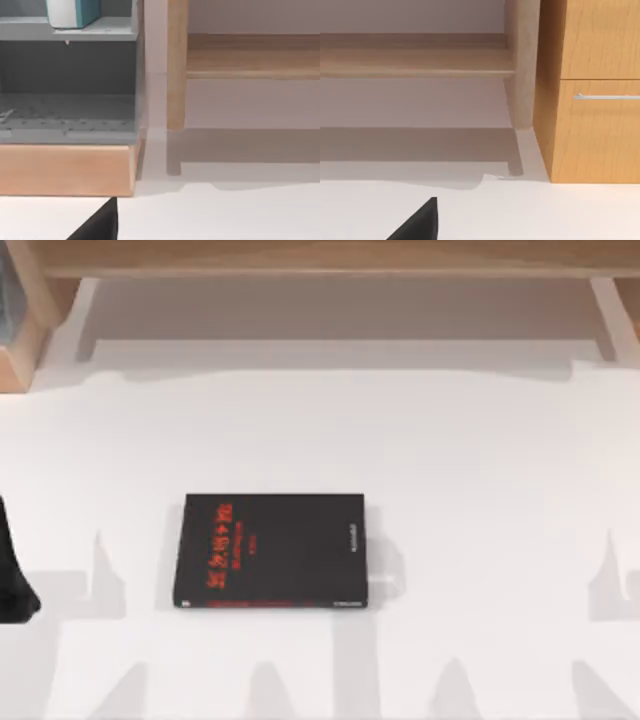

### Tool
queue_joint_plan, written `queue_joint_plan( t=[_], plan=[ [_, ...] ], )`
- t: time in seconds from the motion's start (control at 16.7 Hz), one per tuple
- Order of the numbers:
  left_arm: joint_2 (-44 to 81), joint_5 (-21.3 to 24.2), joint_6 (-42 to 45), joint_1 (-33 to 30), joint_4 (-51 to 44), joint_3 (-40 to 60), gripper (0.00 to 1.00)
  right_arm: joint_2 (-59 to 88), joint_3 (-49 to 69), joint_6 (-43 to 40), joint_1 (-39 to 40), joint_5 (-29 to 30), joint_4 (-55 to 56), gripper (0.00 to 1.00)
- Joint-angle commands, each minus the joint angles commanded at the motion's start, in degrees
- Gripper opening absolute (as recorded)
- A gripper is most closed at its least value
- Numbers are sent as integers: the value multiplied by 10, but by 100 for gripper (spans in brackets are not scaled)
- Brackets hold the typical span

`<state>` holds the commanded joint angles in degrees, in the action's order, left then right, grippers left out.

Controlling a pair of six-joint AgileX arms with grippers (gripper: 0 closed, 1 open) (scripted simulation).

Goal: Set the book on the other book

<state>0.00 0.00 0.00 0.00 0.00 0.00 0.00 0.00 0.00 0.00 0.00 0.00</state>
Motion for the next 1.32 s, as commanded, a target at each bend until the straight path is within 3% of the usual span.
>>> queue_joint_plan(
  t=[0.24,0.48,1.32],
  plan=[
    [18,4,0,4,7,16,100,0,0,0,0,0,0,100],
    [127,29,0,26,48,106,100,0,0,0,0,0,0,100],
    [912,171,-1,153,284,630,100,0,0,0,0,0,0,100]
  ],
)
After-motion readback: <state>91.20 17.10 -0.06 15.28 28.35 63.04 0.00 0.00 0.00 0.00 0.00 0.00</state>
